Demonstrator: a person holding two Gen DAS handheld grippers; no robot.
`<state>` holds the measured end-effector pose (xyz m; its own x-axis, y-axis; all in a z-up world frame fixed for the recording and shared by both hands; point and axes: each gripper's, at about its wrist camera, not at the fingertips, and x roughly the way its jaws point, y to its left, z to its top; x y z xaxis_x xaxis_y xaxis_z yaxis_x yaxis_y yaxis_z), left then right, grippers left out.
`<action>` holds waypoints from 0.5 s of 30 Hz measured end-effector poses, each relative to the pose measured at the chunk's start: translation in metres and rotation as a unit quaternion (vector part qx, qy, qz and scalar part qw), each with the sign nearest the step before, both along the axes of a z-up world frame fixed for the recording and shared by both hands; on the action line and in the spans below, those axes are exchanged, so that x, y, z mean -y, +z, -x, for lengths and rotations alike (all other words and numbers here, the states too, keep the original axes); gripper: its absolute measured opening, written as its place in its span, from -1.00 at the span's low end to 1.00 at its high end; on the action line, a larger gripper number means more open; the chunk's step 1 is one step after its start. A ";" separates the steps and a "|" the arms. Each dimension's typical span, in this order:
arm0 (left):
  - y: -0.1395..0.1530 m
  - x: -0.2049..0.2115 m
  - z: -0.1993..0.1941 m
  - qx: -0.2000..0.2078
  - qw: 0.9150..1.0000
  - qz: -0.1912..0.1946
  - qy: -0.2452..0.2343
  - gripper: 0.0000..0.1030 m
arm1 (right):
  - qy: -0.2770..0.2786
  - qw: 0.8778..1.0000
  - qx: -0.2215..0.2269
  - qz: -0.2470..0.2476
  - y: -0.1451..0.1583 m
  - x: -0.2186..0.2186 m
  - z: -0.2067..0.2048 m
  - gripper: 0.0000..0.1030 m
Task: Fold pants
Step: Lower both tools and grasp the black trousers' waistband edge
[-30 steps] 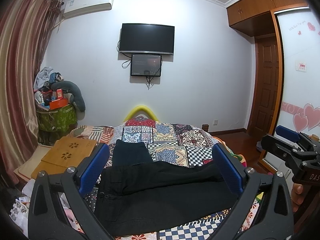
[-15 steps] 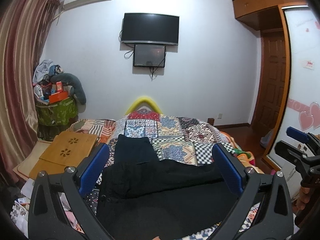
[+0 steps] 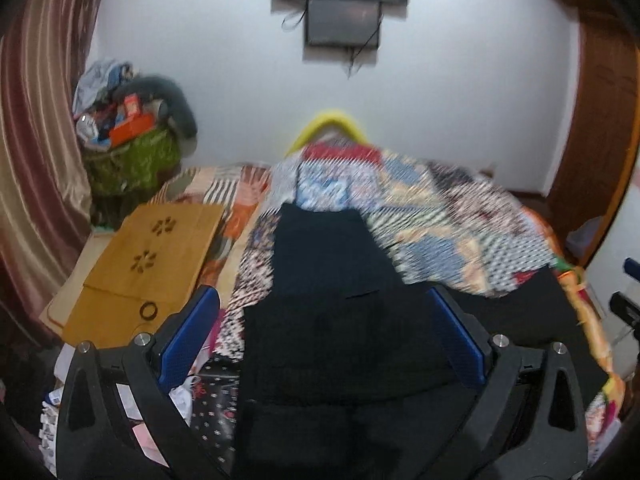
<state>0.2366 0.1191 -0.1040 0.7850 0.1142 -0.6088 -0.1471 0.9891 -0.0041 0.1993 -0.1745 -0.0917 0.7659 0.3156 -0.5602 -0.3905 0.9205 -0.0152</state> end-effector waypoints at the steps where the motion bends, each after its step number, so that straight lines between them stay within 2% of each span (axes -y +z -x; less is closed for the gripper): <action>1: -0.014 -0.011 -0.013 -0.017 1.000 0.003 0.003 1.00 | 0.001 1.000 -0.011 0.006 -0.007 0.001 -0.011 0.98; 2: -0.020 -0.016 -0.019 -0.027 1.000 0.005 0.003 1.00 | 0.001 1.000 -0.025 0.013 -0.014 0.001 -0.020 0.98; 6: -0.061 -0.042 -0.052 -0.081 0.997 0.009 0.010 0.71 | 0.017 0.996 -0.088 0.022 -0.046 0.004 -0.063 0.97; 11: -0.115 -0.066 -0.086 -0.144 0.989 0.037 0.011 0.60 | 0.040 0.990 -0.130 0.026 -0.072 0.000 -0.104 0.96; 15: -0.146 -0.082 -0.108 -0.177 0.983 0.043 0.009 0.40 | 0.081 0.981 -0.169 0.050 -0.091 -0.015 -0.133 0.96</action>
<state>0.3442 0.2007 -0.2504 0.5207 0.0619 -0.8515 -0.1723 0.9845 -0.0337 0.3325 -0.1594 -0.1832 0.4757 0.3496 -0.8071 -0.5305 0.8460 0.0538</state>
